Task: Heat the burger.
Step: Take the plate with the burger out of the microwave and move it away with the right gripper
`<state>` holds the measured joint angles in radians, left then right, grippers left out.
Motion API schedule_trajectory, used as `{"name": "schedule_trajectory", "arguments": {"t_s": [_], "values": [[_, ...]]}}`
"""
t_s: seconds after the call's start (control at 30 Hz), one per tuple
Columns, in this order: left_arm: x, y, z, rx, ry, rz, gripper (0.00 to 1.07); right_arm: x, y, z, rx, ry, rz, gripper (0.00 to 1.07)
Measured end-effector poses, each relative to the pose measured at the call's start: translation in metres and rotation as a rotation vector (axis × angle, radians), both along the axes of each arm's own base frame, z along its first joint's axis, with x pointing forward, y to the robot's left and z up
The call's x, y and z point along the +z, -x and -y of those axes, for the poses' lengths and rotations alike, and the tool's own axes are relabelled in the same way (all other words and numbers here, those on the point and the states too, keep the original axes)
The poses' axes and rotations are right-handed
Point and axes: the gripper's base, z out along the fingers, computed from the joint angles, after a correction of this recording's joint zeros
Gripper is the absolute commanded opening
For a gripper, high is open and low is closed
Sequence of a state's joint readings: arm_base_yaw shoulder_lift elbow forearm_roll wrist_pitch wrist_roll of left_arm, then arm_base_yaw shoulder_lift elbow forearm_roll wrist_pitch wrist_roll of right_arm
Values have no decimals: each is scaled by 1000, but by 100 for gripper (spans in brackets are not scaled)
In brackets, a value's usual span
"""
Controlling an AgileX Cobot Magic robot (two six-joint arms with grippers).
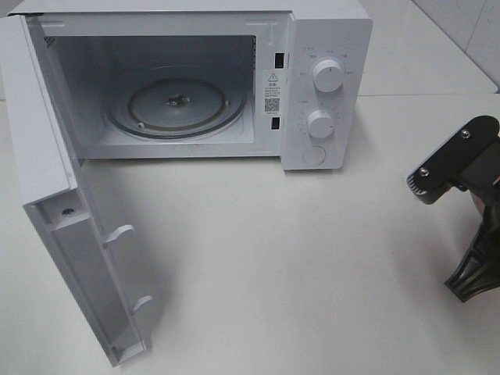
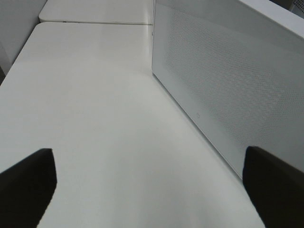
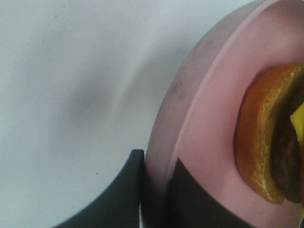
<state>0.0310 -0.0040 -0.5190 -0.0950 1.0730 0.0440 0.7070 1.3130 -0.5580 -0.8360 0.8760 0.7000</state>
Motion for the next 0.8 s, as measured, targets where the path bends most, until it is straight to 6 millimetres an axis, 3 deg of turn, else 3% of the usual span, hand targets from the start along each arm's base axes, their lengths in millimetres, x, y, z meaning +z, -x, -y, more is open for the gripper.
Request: {"name": "schedule_trajectory", "arguments": {"t_s": [0.8], "values": [[0,0,0,0,0,0,100,-53,-22,-13,-205,27,45,0]]}}
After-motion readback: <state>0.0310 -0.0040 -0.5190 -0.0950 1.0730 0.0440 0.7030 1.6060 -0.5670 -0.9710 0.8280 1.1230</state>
